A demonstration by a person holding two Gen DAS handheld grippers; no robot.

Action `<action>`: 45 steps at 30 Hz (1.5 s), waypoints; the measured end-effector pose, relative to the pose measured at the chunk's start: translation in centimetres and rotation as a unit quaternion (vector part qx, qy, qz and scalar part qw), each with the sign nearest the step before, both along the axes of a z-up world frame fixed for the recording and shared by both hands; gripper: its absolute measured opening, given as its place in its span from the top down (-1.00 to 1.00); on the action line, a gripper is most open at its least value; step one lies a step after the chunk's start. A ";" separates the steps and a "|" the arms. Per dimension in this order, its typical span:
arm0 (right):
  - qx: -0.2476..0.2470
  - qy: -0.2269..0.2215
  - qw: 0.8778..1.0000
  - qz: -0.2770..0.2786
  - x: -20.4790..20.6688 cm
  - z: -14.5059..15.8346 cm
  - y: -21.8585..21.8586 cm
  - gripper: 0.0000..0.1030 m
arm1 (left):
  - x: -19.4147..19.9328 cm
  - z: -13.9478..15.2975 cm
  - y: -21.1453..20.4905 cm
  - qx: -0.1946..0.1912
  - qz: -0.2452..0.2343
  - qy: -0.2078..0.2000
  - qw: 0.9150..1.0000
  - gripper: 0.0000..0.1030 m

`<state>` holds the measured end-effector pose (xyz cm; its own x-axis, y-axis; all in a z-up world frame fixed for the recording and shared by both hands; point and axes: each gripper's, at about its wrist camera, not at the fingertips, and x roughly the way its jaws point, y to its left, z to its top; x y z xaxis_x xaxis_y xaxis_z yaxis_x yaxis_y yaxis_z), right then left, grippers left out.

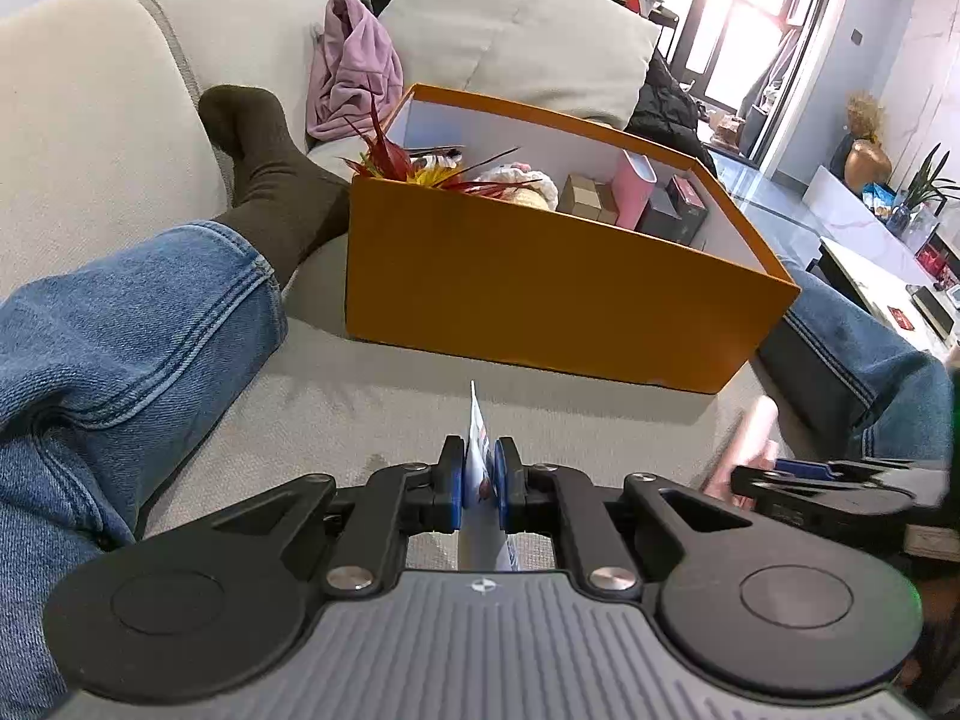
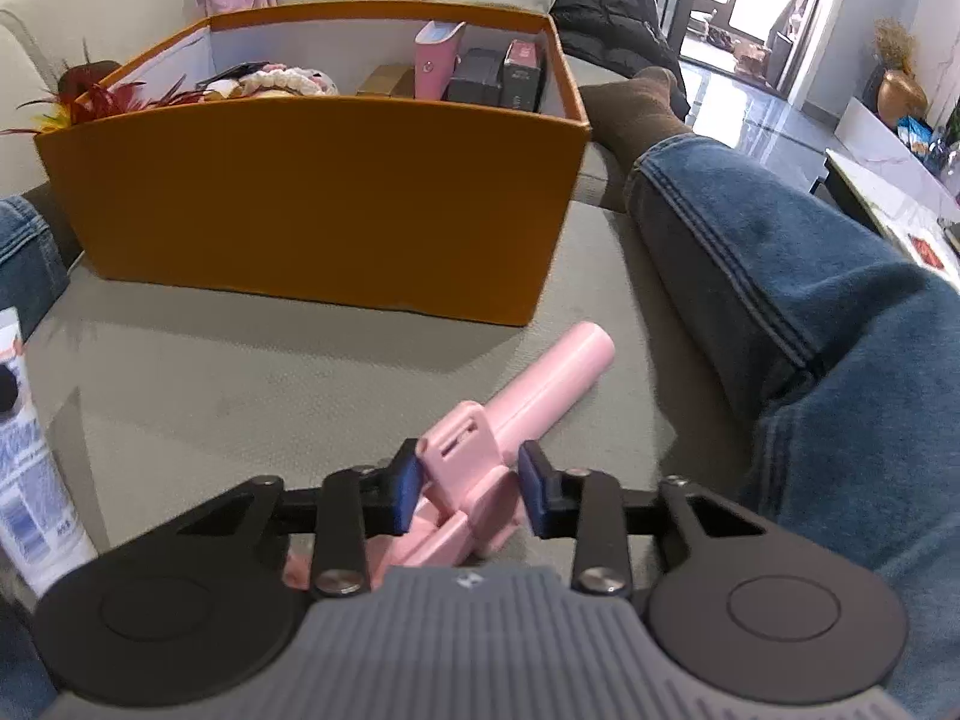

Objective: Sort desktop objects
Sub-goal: 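Grasp the pink roller handle with the right gripper and lift it, then carry the white tube and pink roller over the orange box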

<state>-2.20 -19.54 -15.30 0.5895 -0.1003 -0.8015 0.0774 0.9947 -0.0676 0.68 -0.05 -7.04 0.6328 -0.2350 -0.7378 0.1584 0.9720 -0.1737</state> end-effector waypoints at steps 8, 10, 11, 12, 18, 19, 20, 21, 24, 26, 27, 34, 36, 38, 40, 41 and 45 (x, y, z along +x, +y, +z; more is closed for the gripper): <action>0.033 0.001 0.985 0.171 -2.1 1.2 2.1 0.84 | -0.2 0.2 0.2 0.003 0.004 -0.004 1.000 0.78; 0.016 0.016 0.978 0.205 -2.2 0.8 2.7 0.86 | -0.3 0.3 0.3 0.004 0.008 -0.006 1.000 0.78; 0.002 0.019 0.977 0.213 -2.3 0.7 3.0 0.87 | -0.3 0.3 0.4 0.004 0.009 -0.006 1.000 0.78; -0.005 0.019 0.977 0.213 -2.3 0.6 2.9 0.87 | -0.2 0.2 0.4 0.004 0.011 -0.005 1.000 0.78; -0.013 0.018 0.981 0.194 -1.8 0.3 2.7 0.82 | -0.3 0.3 0.3 0.003 0.006 -0.005 1.000 0.78; -0.009 0.016 0.981 0.194 -1.8 0.3 2.7 0.83 | -0.3 0.4 0.3 0.002 0.007 -0.005 1.000 0.78; -0.009 0.015 0.980 0.199 -1.7 0.5 2.7 0.85 | -0.3 0.4 0.4 0.003 0.008 -0.006 1.000 0.78; -0.007 0.014 0.979 0.206 -1.7 0.7 2.6 0.86 | -0.4 0.5 0.4 0.004 0.008 -0.007 1.000 0.78; -0.014 0.013 0.970 0.241 -2.0 1.7 2.5 0.88 | -0.4 1.0 0.6 0.002 0.004 -0.008 1.000 0.78; -0.028 0.008 0.962 0.272 -2.2 2.7 2.4 0.88 | -0.2 1.5 0.8 -0.003 0.000 -0.006 1.000 0.78; -0.035 0.007 0.956 0.290 -2.2 3.4 2.4 0.88 | -0.1 1.8 1.0 -0.005 -0.001 -0.004 1.000 0.78; -0.125 -0.030 0.899 0.419 -2.6 8.0 2.7 0.89 | 0.5 4.6 1.4 -0.019 -0.031 -0.004 0.999 0.78; -0.166 -0.052 0.872 0.458 -3.1 9.3 2.9 0.89 | 0.7 5.6 1.6 -0.018 -0.034 -0.011 0.999 0.78; -0.185 -0.064 0.858 0.475 -2.9 10.9 2.8 0.89 | 1.0 6.9 1.8 -0.020 -0.032 -0.026 0.999 0.78; -0.189 -0.083 0.851 0.483 -2.7 12.7 2.5 0.89 | 1.4 8.0 2.1 -0.029 -0.028 -0.041 0.998 0.78; -0.193 -0.098 0.846 0.488 -2.6 13.6 2.3 0.89 | 1.6 8.6 2.2 -0.034 -0.027 -0.049 0.998 0.78; -0.224 -0.142 0.824 0.500 -1.4 16.1 2.3 0.89 | 3.3 10.8 2.2 -0.034 -0.026 -0.072 0.996 0.78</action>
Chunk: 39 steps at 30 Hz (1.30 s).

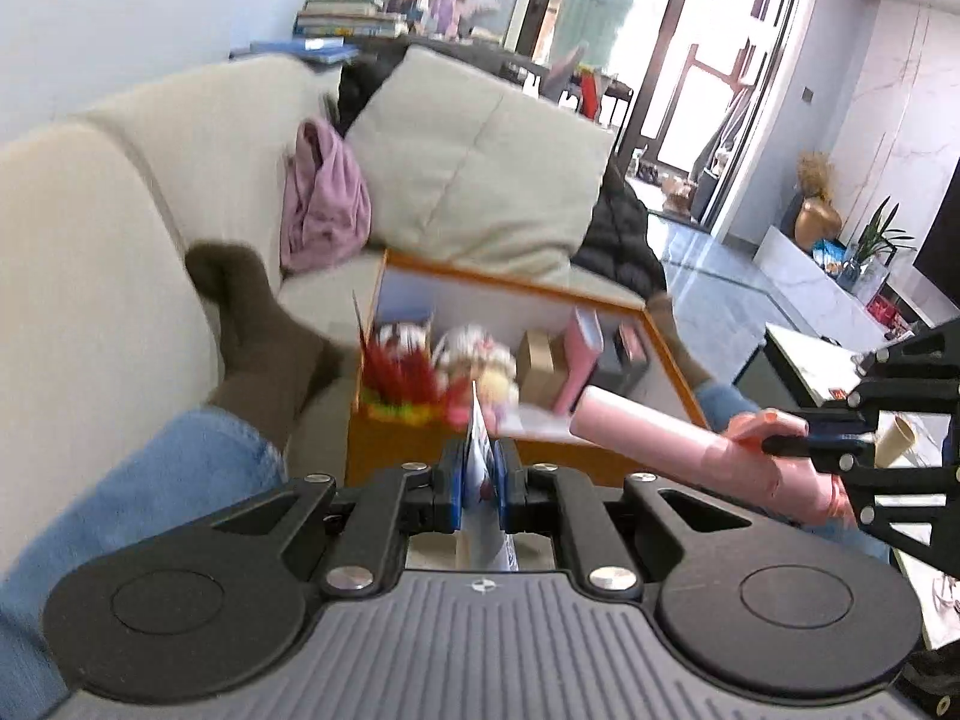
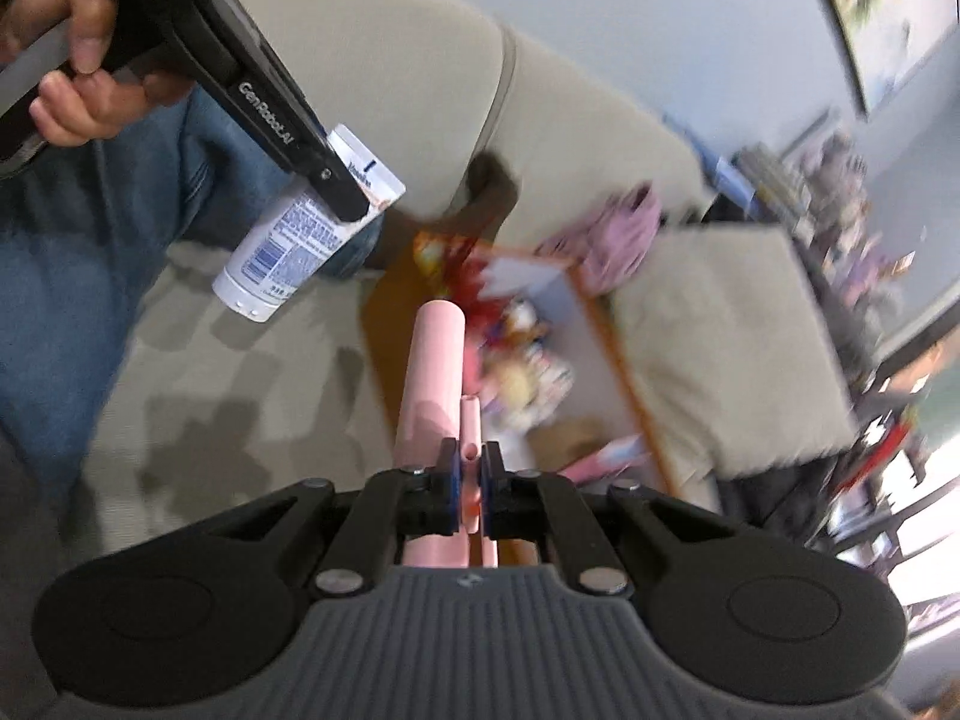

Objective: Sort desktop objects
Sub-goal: 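Carry the white tube and pink roller over the orange box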

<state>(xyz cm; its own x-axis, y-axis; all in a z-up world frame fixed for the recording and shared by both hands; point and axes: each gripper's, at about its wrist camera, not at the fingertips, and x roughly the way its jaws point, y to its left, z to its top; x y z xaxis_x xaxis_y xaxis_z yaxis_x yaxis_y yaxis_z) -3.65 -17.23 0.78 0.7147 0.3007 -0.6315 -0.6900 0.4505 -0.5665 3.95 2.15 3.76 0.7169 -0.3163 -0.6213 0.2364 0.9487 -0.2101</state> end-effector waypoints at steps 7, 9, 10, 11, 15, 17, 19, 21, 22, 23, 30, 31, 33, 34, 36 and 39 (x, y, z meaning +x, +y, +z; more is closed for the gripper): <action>-0.038 -0.043 0.998 0.020 4.9 0.6 0.1 0.89 | 3.1 2.5 -0.2 0.006 0.019 -0.037 0.999 0.78; -0.064 -0.032 0.997 0.030 6.5 -0.1 0.1 0.89 | 4.1 2.5 -0.1 0.003 0.038 -0.041 0.998 0.78; -0.075 -0.023 0.996 0.034 7.2 -0.5 0.1 0.89 | 4.6 2.5 0.0 0.002 0.042 -0.041 0.998 0.78; -0.088 -0.015 0.995 0.043 7.8 -0.9 0.1 0.89 | 5.0 2.4 0.0 0.001 0.046 -0.040 0.998 0.78; -0.134 0.010 0.988 0.080 9.6 -2.1 0.2 0.89 | 6.4 1.9 0.5 -0.006 0.052 -0.032 0.998 0.78; -0.156 0.021 0.983 0.092 10.1 -2.6 0.1 0.89 | 6.9 1.7 0.8 -0.010 0.052 -0.028 0.998 0.78; -0.176 0.028 0.979 0.104 10.4 -3.1 0.3 0.89 | 7.2 1.6 1.1 -0.018 0.055 -0.025 0.998 0.78; -0.192 0.038 0.974 0.119 10.9 -3.8 0.4 0.89 | 7.6 1.4 1.3 -0.024 0.057 -0.024 0.998 0.78; -0.198 0.043 0.971 0.127 11.2 -4.1 0.5 0.89 | 7.8 1.3 1.4 -0.026 0.059 -0.023 0.998 0.78; -0.204 0.048 0.969 0.134 11.3 -4.4 0.6 0.89 | 8.0 1.2 1.5 -0.027 0.060 -0.022 0.998 0.78; -0.202 0.094 0.960 0.168 12.8 -6.0 1.1 0.89 | 9.2 0.3 1.2 -0.035 0.055 -0.012 0.998 0.78; -0.198 0.102 0.960 0.172 13.2 -6.3 1.3 0.89 | 9.4 0.1 1.2 -0.036 0.054 -0.010 0.998 0.78; -0.190 0.120 0.957 0.182 13.8 -6.9 1.4 0.89 | 9.7 -0.2 1.1 -0.038 0.052 -0.007 0.998 0.78; -0.186 0.132 0.956 0.186 14.2 -7.2 1.4 0.89 | 9.9 -0.3 1.0 -0.038 0.051 -0.005 0.998 0.78; -0.175 0.153 0.954 0.189 15.1 -7.8 1.5 0.89 | 10.1 -0.6 1.0 -0.038 0.051 -0.001 0.998 0.78; -0.154 0.189 0.953 0.181 16.4 -8.5 1.3 0.89 | 10.3 -0.7 1.2 -0.040 0.055 0.003 0.998 0.78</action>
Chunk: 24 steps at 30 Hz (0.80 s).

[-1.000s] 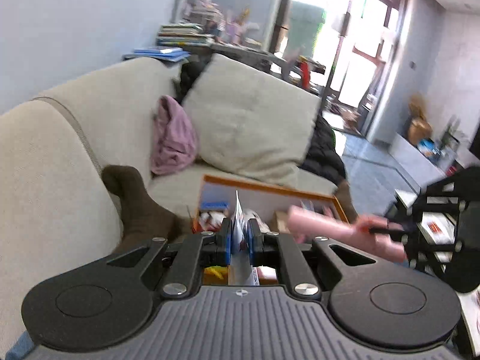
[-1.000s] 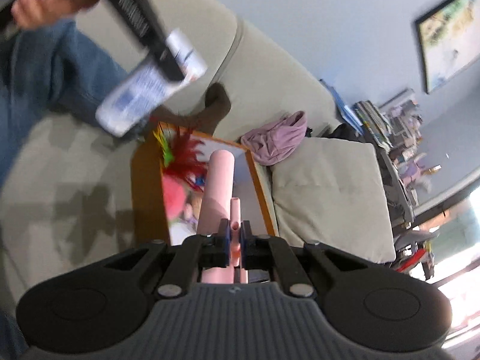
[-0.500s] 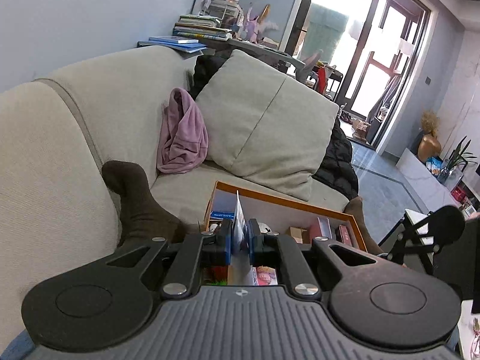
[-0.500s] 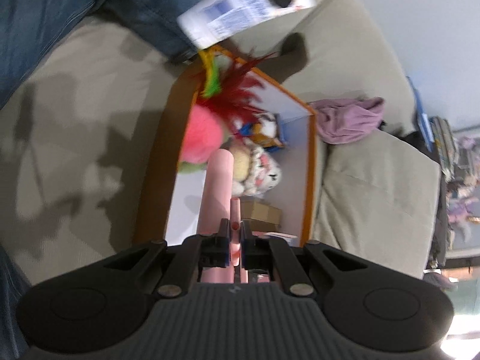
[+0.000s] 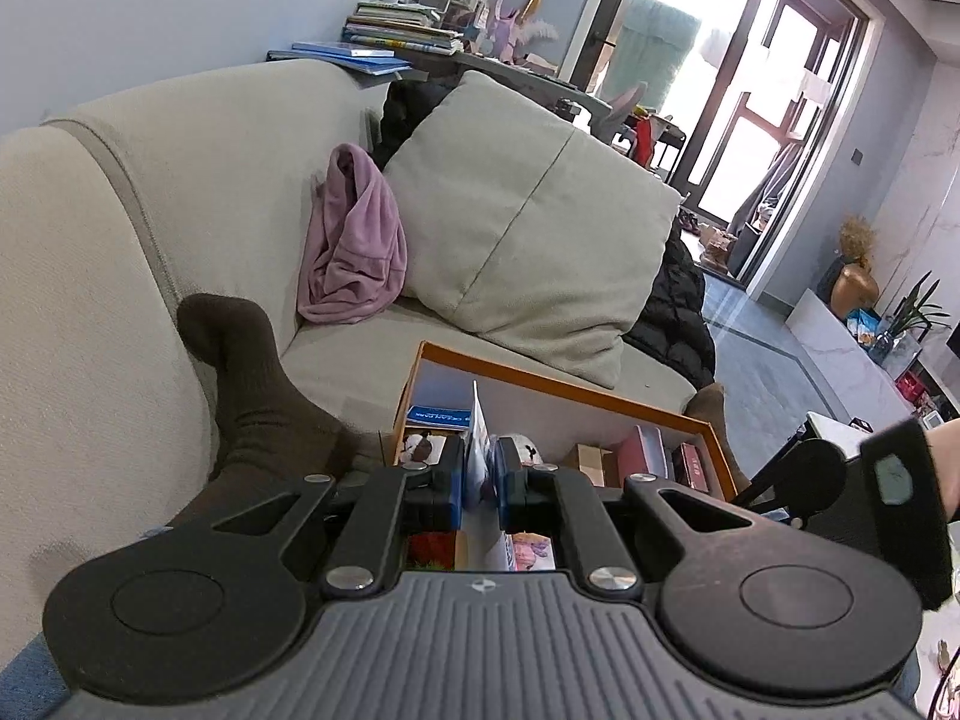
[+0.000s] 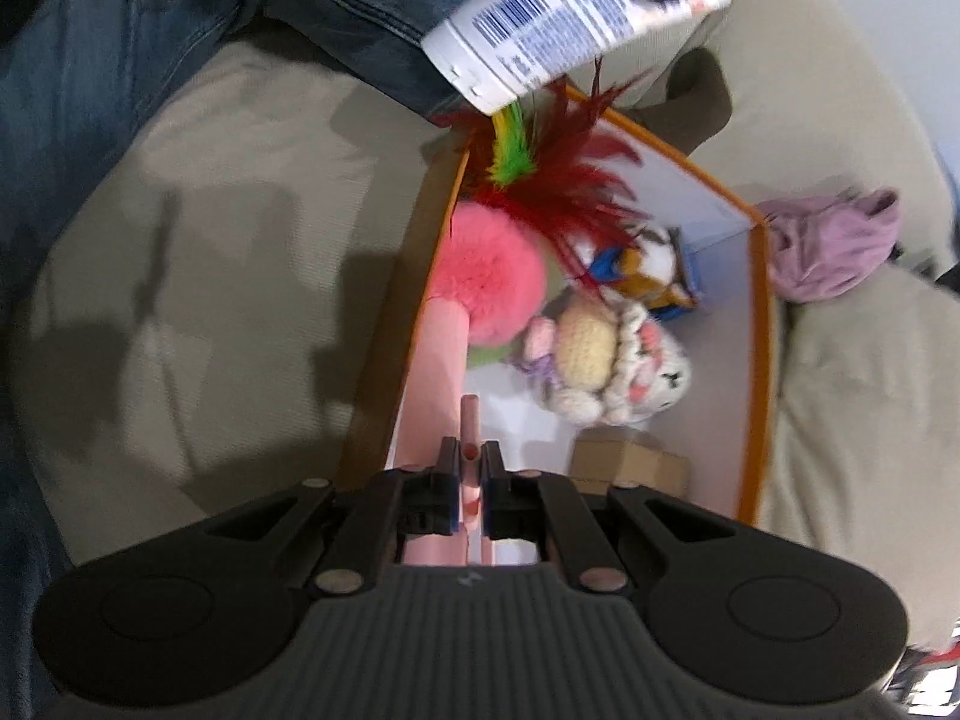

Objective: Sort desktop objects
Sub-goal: 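Carry the white tube and pink roller over the orange box, then lower the pink roller into the box and open the right gripper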

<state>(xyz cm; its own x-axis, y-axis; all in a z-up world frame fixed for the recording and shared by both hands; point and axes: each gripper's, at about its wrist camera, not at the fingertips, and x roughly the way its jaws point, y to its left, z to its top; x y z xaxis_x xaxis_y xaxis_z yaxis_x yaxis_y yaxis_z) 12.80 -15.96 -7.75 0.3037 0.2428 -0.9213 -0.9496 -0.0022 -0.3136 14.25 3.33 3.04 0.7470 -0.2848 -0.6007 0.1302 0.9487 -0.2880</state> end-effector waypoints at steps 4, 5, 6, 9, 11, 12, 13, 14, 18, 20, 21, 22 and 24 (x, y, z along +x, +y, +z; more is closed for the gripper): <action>0.002 0.031 0.999 -0.023 1.3 -1.0 -0.1 0.89 | 0.1 -0.1 -0.2 0.003 -0.003 0.003 1.000 0.78; -0.002 0.030 0.999 -0.025 1.3 -1.3 -0.1 0.88 | 0.2 -0.2 -0.3 0.004 -0.005 0.003 1.000 0.78; -0.007 0.030 0.999 -0.025 1.3 -1.6 -0.1 0.88 | 0.1 -0.2 -0.5 0.005 -0.007 0.005 1.000 0.78; 0.000 0.048 0.998 -0.036 1.5 -1.6 -0.3 0.88 | 0.1 -0.2 -0.8 0.006 -0.015 0.005 1.000 0.78; 0.001 0.055 0.998 -0.040 1.6 -1.5 -0.3 0.88 | 0.1 -0.2 -1.1 0.006 -0.018 0.006 1.000 0.79; -0.003 0.064 0.997 -0.042 1.6 -1.5 -0.3 0.88 | 0.1 -0.2 -1.3 0.006 -0.020 0.005 1.000 0.78; -0.003 0.068 0.997 -0.044 1.7 -1.5 -0.4 0.88 | 0.1 -0.1 -1.4 0.007 -0.021 0.004 1.000 0.78; 0.000 0.073 0.996 -0.050 1.8 -1.3 -0.4 0.88 | 0.0 0.0 -1.5 0.008 -0.022 0.003 1.000 0.78; 0.009 0.095 0.994 -0.059 1.9 -1.2 -0.5 0.88 | -0.2 0.3 -1.8 0.010 -0.024 0.001 1.000 0.78; 0.009 0.087 0.994 -0.059 1.6 -1.2 -0.6 0.86 | -0.3 0.3 -1.8 0.010 -0.024 0.001 1.000 0.78; 0.011 0.086 0.994 -0.063 1.6 -1.1 -0.6 0.86 | -0.3 0.4 -1.8 0.010 -0.024 0.001 1.000 0.78; 0.014 0.085 0.994 -0.068 1.5 -1.0 -0.8 0.86 | -0.3 0.4 -1.8 0.009 -0.025 0.001 1.000 0.78; 0.027 0.073 0.994 -0.077 1.2 -0.6 -1.2 0.82 | -0.4 0.6 -1.9 0.010 -0.027 -0.001 1.000 0.78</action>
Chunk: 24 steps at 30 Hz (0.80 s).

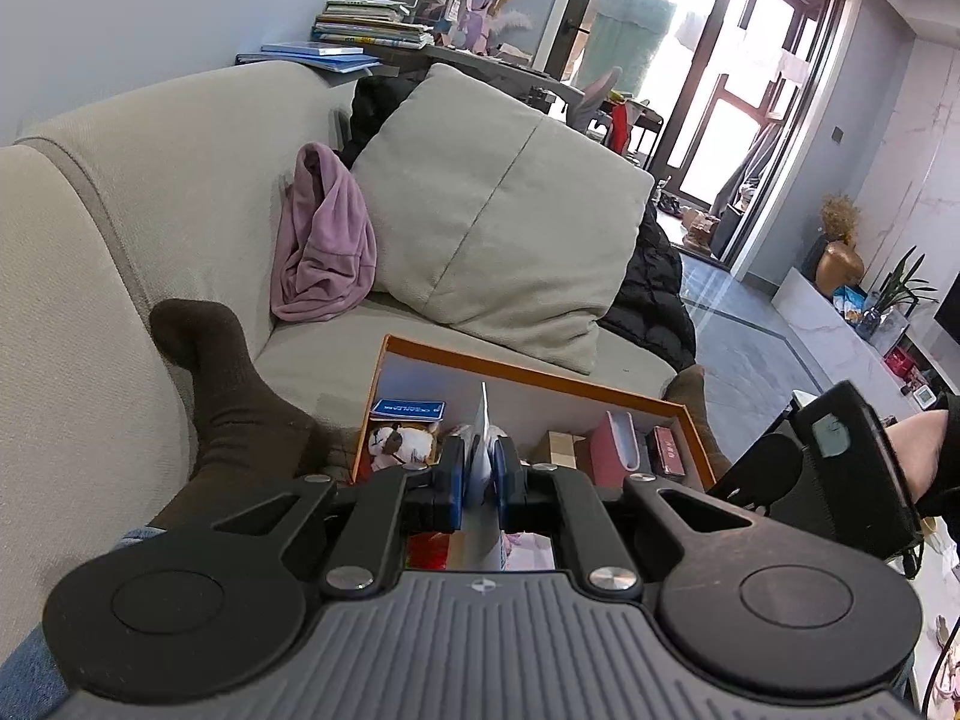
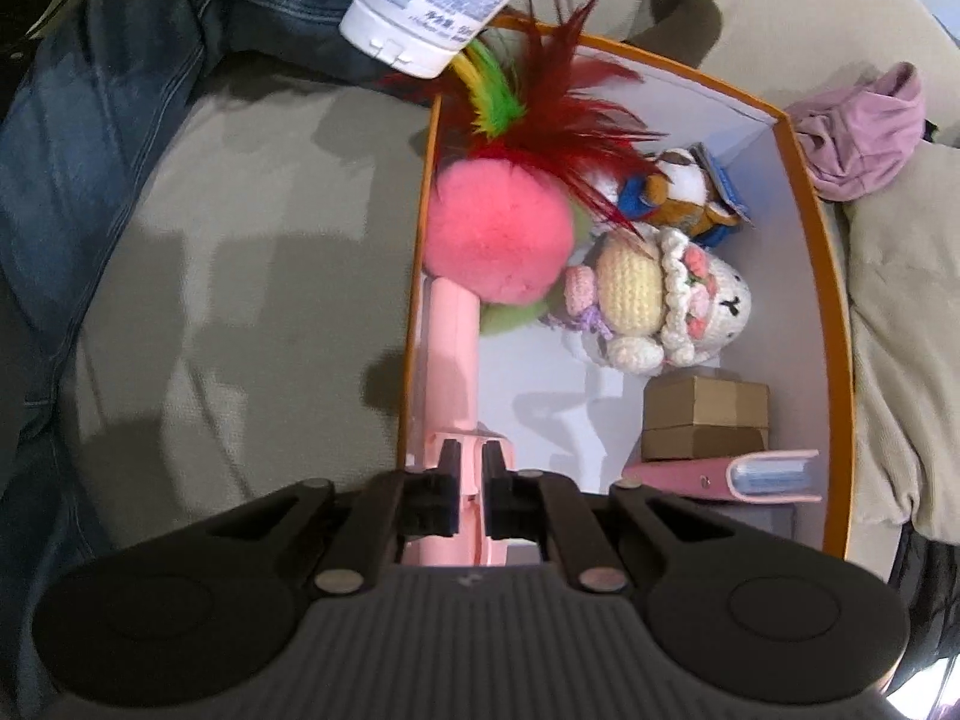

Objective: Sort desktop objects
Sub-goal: 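Lower the pink roller into the box and open the right gripper, then lower the white tube upright into the box beside the pink wallet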

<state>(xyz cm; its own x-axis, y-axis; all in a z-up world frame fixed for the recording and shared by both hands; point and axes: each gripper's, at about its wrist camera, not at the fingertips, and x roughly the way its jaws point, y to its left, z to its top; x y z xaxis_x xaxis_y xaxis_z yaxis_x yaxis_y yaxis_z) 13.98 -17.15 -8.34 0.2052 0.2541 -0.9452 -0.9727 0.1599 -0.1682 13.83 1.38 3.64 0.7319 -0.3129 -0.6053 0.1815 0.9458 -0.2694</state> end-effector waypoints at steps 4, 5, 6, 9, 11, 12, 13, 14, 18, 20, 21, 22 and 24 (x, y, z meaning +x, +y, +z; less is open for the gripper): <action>0.060 -0.048 0.995 -0.065 -0.3 1.7 -1.9 0.60 | -0.1 0.4 -0.2 0.002 -0.002 -0.003 1.000 0.78; 0.079 -0.065 0.990 -0.093 -0.4 2.1 -2.6 0.56 | 0.0 0.5 -0.3 0.002 -0.003 -0.004 1.000 0.78; 0.097 -0.081 0.984 -0.129 -0.4 2.4 -3.2 0.53 | 0.0 0.6 -0.5 0.002 -0.004 -0.004 1.000 0.78; 0.150 -0.118 0.951 -0.243 -0.8 2.7 -5.2 0.53 | 0.2 0.7 -1.0 0.002 -0.009 -0.006 1.000 0.78; 0.192 -0.136 0.922 -0.306 -1.5 2.6 -6.6 0.53 | 0.5 0.8 -1.5 0.003 -0.012 -0.008 1.000 0.78; 0.213 -0.143 0.905 -0.340 -1.9 2.5 -7.2 0.53 | 0.6 0.8 -1.7 0.002 -0.014 -0.008 1.000 0.78; 0.234 -0.154 0.883 -0.377 -2.2 2.3 -7.8 0.53 | 0.8 0.8 -2.0 0.002 -0.016 -0.008 1.000 0.78; 0.249 -0.165 0.862 -0.409 -2.3 2.1 -8.3 0.53 | 1.0 0.7 -2.3 0.002 -0.017 -0.007 1.000 0.78; 0.299 -0.185 0.773 -0.527 -2.5 1.0 -10.5 0.53 | 2.1 0.2 -3.5 0.006 -0.024 0.002 1.000 0.78; 0.327 -0.185 0.732 -0.569 -2.3 0.5 -11.7 0.52 | 2.6 -0.2 -3.9 0.009 -0.027 0.007 1.000 0.78; 0.337 -0.183 0.715 -0.585 -2.2 0.1 -12.3 0.52 | 2.9 -0.4 -4.1 0.009 -0.028 0.008 1.000 0.78; 0.351 -0.183 0.697 -0.598 -2.3 -0.2 -13.0 0.50 | 3.2 -0.6 -4.2 0.006 -0.029 0.009 1.000 0.78; 0.373 -0.183 0.675 -0.609 -2.4 -0.8 -13.7 0.45 | 3.9 -1.0 -4.4 0.002 -0.027 0.015 1.000 0.78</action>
<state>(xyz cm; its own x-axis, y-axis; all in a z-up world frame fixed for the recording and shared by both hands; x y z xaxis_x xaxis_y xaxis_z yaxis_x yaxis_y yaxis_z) 11.56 -30.90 -9.17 0.8774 0.0635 -0.4755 0.0419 0.9773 0.2078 17.74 -2.97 2.60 0.6954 -0.3485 -0.6284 0.2240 0.9361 -0.2713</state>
